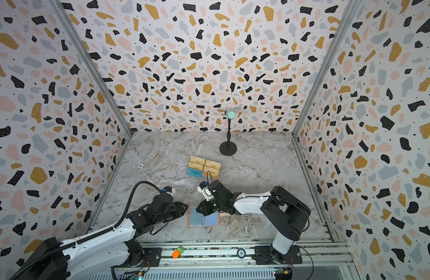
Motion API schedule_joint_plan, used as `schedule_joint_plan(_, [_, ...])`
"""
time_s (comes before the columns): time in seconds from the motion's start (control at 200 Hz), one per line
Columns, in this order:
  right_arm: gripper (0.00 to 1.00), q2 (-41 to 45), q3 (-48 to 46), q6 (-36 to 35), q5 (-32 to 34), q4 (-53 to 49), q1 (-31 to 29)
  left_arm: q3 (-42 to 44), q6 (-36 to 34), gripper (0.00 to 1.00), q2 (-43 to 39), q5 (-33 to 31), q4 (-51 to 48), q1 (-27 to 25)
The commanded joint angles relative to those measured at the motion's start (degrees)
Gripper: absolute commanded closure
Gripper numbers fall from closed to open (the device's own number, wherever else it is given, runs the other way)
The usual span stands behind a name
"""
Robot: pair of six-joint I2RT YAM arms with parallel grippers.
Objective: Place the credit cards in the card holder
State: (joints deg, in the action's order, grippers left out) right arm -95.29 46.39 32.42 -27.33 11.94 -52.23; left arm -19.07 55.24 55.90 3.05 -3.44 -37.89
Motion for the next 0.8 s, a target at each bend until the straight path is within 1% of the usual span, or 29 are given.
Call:
schedule_joint_plan(0.0, [0.79,0.6,9.3,-6.8,1.5,-7.9,2.5,-4.8,-7.8,0.68,2.1,2.2,-2.9,4.8])
schedule_joint_plan(0.045, [0.76,-0.6,13.9,-9.8,1.8,-11.4,3.5,-6.6,-10.2,0.67,3.6,2.5,-4.8,6.5])
schedule_joint_plan(0.09, [0.71,-2.0,18.3,-13.1,2.3,-14.7,4.6,-7.9,-12.1,0.67,4.6,2.7,-5.9,7.7])
schedule_joint_plan(0.18, [0.57,-5.4,27.3,-20.6,4.9,-20.7,6.3,-8.5,-13.2,0.65,4.9,3.7,-5.6,8.7])
schedule_joint_plan(0.21, [0.56,-6.7,29.7,-22.4,5.4,-22.4,6.7,-8.4,-13.2,0.65,4.7,4.8,-4.9,8.9])
schedule_joint_plan(0.255, [0.56,-9.2,34.4,-25.0,5.1,-25.7,7.5,-8.3,-13.2,0.65,4.3,6.3,-4.1,9.2])
schedule_joint_plan(0.365, [0.55,-14.9,44.3,-29.7,3.9,-31.8,8.8,-8.1,-13.4,0.65,2.3,7.0,-4.6,9.4])
schedule_joint_plan(0.496, [0.56,-21.5,54.7,-34.2,4.2,-38.3,8.8,-6.7,-13.5,0.65,-0.6,7.1,-5.4,9.8])
schedule_joint_plan(0.556, [0.56,-24.1,58.9,-35.7,5.1,-40.9,8.8,-6.1,-13.2,0.65,-2.0,5.7,-6.5,10.1])
schedule_joint_plan(0.616, [0.56,-26.0,61.8,-36.7,5.8,-42.3,8.9,-5.2,-12.5,0.65,-3.7,4.4,-6.9,10.6])
schedule_joint_plan(0.721, [0.56,-28.4,65.2,-38.3,6.0,-44.5,9.0,-3.4,-11.2,0.65,-5.9,4.5,-6.2,11.5])
schedule_joint_plan(0.791, [0.58,-29.5,66.3,-38.9,6.6,-45.1,9.0,-3.0,-10.9,0.65,-6.3,4.7,-5.8,11.9])
